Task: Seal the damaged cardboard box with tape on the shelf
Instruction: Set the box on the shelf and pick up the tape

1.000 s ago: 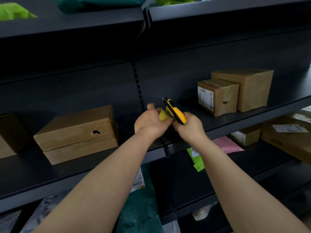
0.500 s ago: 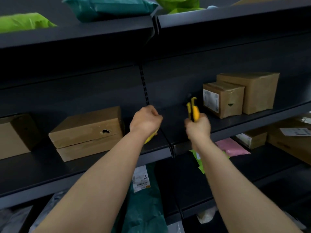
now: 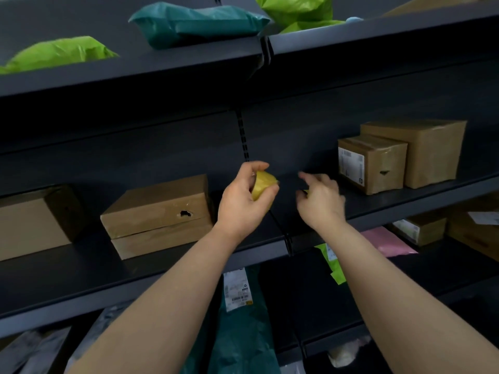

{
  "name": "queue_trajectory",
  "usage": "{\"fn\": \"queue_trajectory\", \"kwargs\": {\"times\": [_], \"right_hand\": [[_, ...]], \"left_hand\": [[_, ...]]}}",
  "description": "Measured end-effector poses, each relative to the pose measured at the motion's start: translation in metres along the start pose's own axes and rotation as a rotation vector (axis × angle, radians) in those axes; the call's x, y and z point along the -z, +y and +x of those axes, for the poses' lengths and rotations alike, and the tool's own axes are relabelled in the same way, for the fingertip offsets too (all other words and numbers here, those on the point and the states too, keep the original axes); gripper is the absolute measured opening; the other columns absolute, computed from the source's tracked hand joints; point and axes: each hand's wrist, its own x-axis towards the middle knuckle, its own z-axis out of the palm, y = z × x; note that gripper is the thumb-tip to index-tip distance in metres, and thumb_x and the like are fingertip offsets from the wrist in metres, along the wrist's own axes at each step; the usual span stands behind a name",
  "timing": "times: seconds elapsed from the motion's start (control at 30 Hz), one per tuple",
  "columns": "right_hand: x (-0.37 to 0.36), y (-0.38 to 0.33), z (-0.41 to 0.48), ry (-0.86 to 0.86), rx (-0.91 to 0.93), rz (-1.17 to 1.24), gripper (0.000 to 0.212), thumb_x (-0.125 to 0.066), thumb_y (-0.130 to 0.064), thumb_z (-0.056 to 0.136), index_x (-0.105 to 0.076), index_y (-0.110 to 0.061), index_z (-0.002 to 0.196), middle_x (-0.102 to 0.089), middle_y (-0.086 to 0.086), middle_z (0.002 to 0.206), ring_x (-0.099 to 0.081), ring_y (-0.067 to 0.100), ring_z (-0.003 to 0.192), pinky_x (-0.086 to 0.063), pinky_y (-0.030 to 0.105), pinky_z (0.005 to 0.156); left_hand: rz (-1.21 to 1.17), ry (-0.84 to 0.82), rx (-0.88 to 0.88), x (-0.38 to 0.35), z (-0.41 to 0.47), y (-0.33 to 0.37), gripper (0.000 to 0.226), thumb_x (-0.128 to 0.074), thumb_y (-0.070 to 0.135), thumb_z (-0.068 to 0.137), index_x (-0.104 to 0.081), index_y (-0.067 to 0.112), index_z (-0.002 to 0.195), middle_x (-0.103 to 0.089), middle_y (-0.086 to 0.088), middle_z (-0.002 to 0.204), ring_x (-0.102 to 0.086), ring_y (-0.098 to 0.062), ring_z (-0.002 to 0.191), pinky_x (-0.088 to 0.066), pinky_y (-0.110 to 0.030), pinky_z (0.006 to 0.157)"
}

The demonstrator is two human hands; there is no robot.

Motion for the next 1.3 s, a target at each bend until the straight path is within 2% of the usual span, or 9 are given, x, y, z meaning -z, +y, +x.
{"fn": "queue_trajectory", "kwargs": {"times": [0.07,0.13,0.37,0.6,0.7,0.87,1.03,1.13,1.3], "right_hand": [[0.004,-0.012,-0.008,-0.057,0.061,0.566,0.050,-0.047,0.000,0.089,-0.059,-0.024,0.131,-0.057,0.002,0.130,-0.055,0.016,0.118,-0.045,0.034,0.101],[0.009,-0.021,-0.019,-0.189,0.028,0.843,0.052,-0.043,0.008,0.085,-0.067,-0.020,0.121,-0.065,-0.002,0.120,-0.060,0.009,0.111,-0.046,0.018,0.091],[0.015,-0.032,-0.039,-0.179,0.013,0.823,0.011,-0.067,-0.018,0.089,-0.074,-0.025,0.095,-0.072,-0.014,0.094,-0.064,-0.007,0.085,-0.047,0.010,0.073],[0.012,-0.038,-0.053,-0.377,-0.159,0.939,0.008,-0.066,-0.023,0.091,-0.069,-0.024,0.083,-0.064,-0.015,0.082,-0.054,0.000,0.081,-0.037,0.023,0.068],[0.003,-0.044,-0.059,-0.347,-0.128,1.034,0.015,-0.063,-0.017,0.093,-0.065,-0.024,0.080,-0.064,-0.010,0.085,-0.054,0.004,0.084,-0.037,0.023,0.072],[-0.011,-0.052,-0.073,-0.211,0.081,1.093,0.021,-0.057,-0.013,0.096,-0.062,-0.027,0.081,-0.058,0.001,0.094,-0.053,0.010,0.091,-0.045,0.024,0.086],[0.001,-0.058,-0.073,-0.281,0.073,1.172,0.009,-0.059,-0.011,0.095,-0.059,-0.019,0.090,-0.061,-0.010,0.080,-0.056,-0.003,0.074,-0.043,0.010,0.067],[0.005,-0.056,-0.067,-0.364,0.029,1.102,0.025,-0.072,-0.012,0.086,-0.060,-0.021,0.106,-0.068,-0.009,0.079,-0.062,0.000,0.080,-0.047,0.015,0.078],[-0.006,-0.062,-0.075,-0.377,-0.117,1.043,0.004,-0.075,-0.015,0.083,-0.074,-0.017,0.086,-0.071,-0.005,0.080,-0.062,-0.006,0.066,-0.044,0.007,0.056]], "left_hand": [[0.038,0.018,0.002,0.000,-0.003,0.000,0.047,-0.067,0.037,0.086,-0.048,0.028,0.128,-0.067,0.007,0.104,-0.064,-0.007,0.095,-0.055,-0.038,0.083],[0.111,0.022,0.012,0.000,-0.005,-0.002,0.052,-0.069,0.035,0.088,-0.044,0.025,0.133,-0.066,0.003,0.112,-0.064,-0.011,0.100,-0.054,-0.039,0.084],[0.293,0.025,-0.033,0.008,-0.016,0.000,0.059,-0.068,0.032,0.090,-0.038,0.021,0.140,-0.064,-0.004,0.121,-0.061,-0.020,0.114,-0.053,-0.042,0.085],[0.622,0.011,-0.234,0.022,-0.041,-0.005,0.062,-0.066,0.038,0.090,-0.037,0.019,0.141,-0.068,-0.004,0.088,-0.067,-0.028,0.068,-0.046,-0.034,0.051],[0.642,0.007,-0.201,0.026,-0.047,-0.004,0.062,-0.064,0.040,0.091,-0.036,0.019,0.142,-0.068,-0.005,0.092,-0.067,-0.029,0.071,-0.048,-0.035,0.053],[0.477,0.092,0.028,0.030,-0.044,0.010,0.057,-0.063,0.038,0.092,-0.037,0.023,0.140,-0.065,-0.003,0.118,-0.064,-0.024,0.106,-0.053,-0.041,0.077],[0.447,0.090,0.097,0.035,-0.041,0.017,0.058,-0.065,0.041,0.089,-0.039,0.023,0.138,-0.064,0.002,0.118,-0.061,-0.020,0.107,-0.052,-0.038,0.078],[0.511,0.039,0.105,0.038,-0.047,0.016,0.056,-0.063,0.036,0.090,-0.038,0.022,0.138,-0.064,0.001,0.116,-0.063,-0.021,0.106,-0.053,-0.038,0.077],[0.657,-0.020,0.118,0.044,-0.067,0.009,0.074,-0.062,0.053,0.089,-0.028,0.020,0.145,-0.062,-0.002,0.129,-0.063,-0.024,0.109,-0.049,-0.035,0.074]]}}
